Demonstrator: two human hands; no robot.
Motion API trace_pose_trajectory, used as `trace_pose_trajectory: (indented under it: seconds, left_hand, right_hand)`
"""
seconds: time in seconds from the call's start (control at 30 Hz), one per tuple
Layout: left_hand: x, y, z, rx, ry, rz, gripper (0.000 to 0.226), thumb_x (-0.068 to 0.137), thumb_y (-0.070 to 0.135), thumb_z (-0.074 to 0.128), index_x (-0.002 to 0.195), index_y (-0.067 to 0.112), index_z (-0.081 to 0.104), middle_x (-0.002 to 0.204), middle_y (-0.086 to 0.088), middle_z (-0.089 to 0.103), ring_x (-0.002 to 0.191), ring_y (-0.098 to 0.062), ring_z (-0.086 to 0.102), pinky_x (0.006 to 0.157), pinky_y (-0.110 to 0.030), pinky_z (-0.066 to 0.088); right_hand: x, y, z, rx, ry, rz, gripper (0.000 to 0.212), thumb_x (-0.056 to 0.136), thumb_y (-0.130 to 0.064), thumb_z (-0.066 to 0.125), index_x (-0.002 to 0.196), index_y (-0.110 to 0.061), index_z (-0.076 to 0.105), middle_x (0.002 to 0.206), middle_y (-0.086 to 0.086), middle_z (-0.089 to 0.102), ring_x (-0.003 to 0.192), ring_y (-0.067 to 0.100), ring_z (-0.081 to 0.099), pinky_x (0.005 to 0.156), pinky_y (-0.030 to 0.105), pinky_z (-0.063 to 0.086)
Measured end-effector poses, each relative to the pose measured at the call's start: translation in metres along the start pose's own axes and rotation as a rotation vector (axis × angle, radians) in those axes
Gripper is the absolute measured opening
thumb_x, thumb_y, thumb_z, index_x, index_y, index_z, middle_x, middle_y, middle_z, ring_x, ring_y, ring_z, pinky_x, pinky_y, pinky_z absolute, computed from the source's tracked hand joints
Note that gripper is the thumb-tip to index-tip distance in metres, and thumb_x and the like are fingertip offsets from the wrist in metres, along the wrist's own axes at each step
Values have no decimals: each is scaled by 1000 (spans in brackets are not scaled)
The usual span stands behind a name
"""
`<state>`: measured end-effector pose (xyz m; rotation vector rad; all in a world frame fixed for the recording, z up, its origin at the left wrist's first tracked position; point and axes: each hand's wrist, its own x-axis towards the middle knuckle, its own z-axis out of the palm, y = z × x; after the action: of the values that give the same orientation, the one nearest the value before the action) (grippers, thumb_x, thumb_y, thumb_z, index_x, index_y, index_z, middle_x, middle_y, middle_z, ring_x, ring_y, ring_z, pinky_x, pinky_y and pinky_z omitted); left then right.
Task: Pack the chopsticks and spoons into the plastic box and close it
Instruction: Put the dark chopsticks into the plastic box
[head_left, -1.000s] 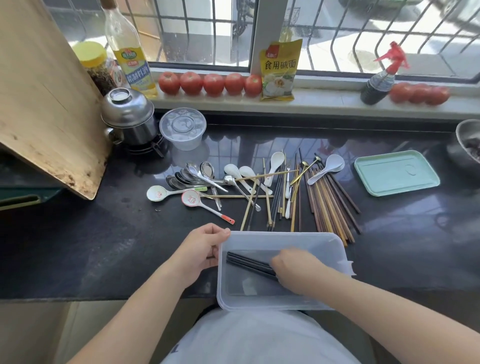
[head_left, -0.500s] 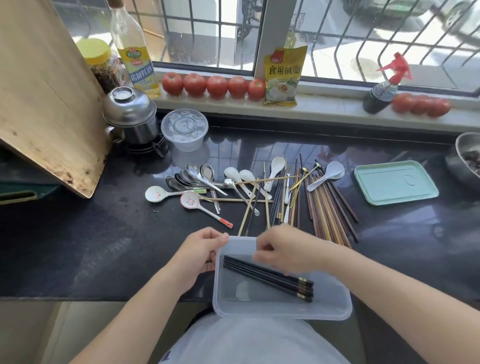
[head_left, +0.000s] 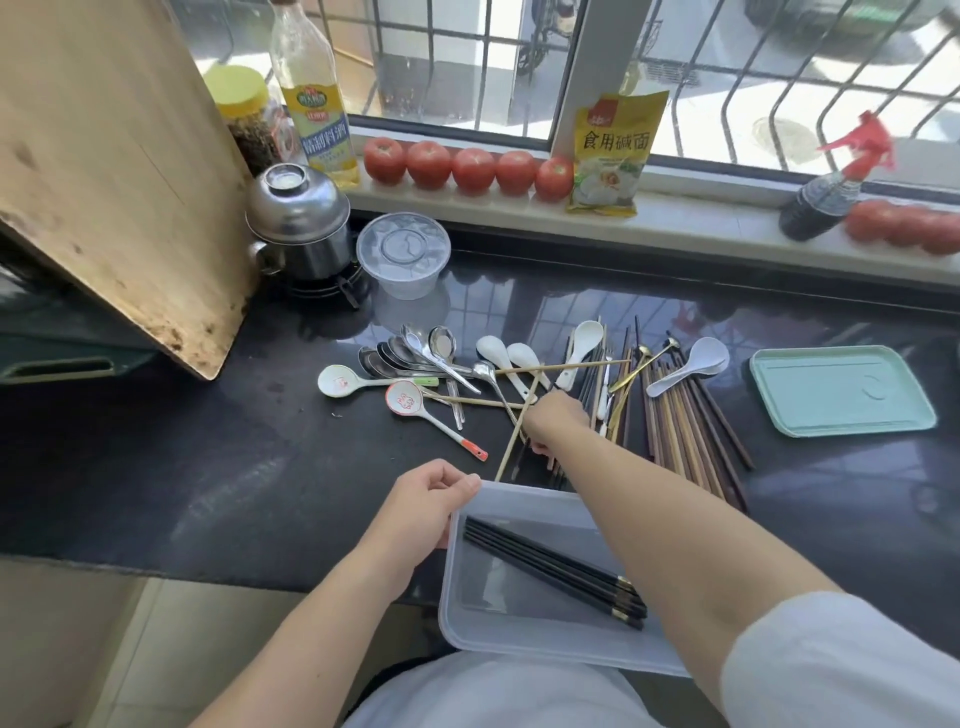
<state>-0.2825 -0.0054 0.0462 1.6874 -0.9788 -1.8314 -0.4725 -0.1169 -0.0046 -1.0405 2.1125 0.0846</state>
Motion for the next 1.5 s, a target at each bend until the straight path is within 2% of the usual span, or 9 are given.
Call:
trace_pose_trajectory:
  seconds: [0.17, 0.37, 0.47, 0.67, 0.97, 1.1, 1.2, 1.3, 1.5]
  left_hand:
    - [-1, 1, -2, 6, -7, 5, 23, 101, 27, 67, 85, 10, 65, 60, 11, 62, 51, -6, 57, 68, -34, 57]
    - [3, 3, -4, -14, -42, -7, 22, 100, 26, 67, 84, 12, 63, 74, -3, 64, 62, -16, 57, 71, -36, 57]
    - [7, 4, -5, -6, -53, -1, 22, 101, 26, 67, 84, 13, 60, 75, -5, 61, 62, -17, 55, 69, -33, 56]
    - [10, 2, -9, -30, -109, -53, 21, 100, 26, 68, 85, 14, 59, 84, -11, 59, 80, -26, 53, 67, -30, 55]
    - [8, -2, -10, -29, -118, -60, 24, 99, 28, 69, 81, 16, 59, 85, -12, 57, 80, -26, 51, 65, -29, 53]
    - [7, -3, -10, -45, -124, -56, 22, 99, 28, 69, 83, 15, 60, 85, -12, 58, 82, -27, 51, 68, -31, 53]
    - [7, -4, -10, -50, -120, -50, 21, 99, 27, 69, 83, 15, 61, 84, -11, 60, 80, -26, 52, 69, -32, 52]
    - [7, -4, -10, -55, -114, -51, 22, 99, 27, 69, 82, 16, 62, 84, -11, 62, 80, -26, 54, 74, -37, 51]
    - [6, -5, -8, -50, -83, -48, 25, 99, 28, 69, 79, 16, 63, 83, -12, 61, 79, -27, 55, 77, -39, 51]
  right_hand:
    - [-2, -4, -23, 147, -44, -28, 26, 90, -20, 44, 102, -3, 61, 81, 13, 60, 64, 25, 57, 54, 27, 42]
    - [-72, 44, -102, 412, -424, -196, 21, 92, -22, 52, 72, -15, 50, 59, 3, 49, 45, 16, 37, 47, 24, 29]
    - [-129, 79, -125, 110, -456, -479, 28, 99, -36, 57, 75, -22, 56, 62, 2, 52, 57, 16, 42, 57, 29, 35]
    - [-147, 125, -45, -765, -327, -598, 29, 102, -41, 48, 78, -25, 50, 85, -1, 64, 77, 19, 57, 74, 38, 51]
    - [-100, 109, 43, -1099, -112, -653, 14, 100, -20, 57, 99, -12, 69, 96, 9, 72, 87, 30, 69, 63, 33, 47]
    - [-117, 96, 24, -939, -164, -580, 31, 100, -38, 54, 89, -12, 65, 93, 11, 69, 89, 30, 67, 65, 32, 44]
    - [-139, 79, -15, -569, -186, -598, 38, 96, -47, 54, 74, -16, 60, 75, 5, 63, 73, 25, 60, 60, 34, 41]
    - [-120, 56, -64, -184, -19, -515, 41, 96, -43, 57, 63, -19, 52, 60, -4, 55, 58, 14, 50, 57, 31, 40]
    - [10, 44, -70, -138, 94, -121, 23, 94, -21, 51, 79, -5, 58, 92, 15, 67, 79, 29, 64, 60, 30, 46]
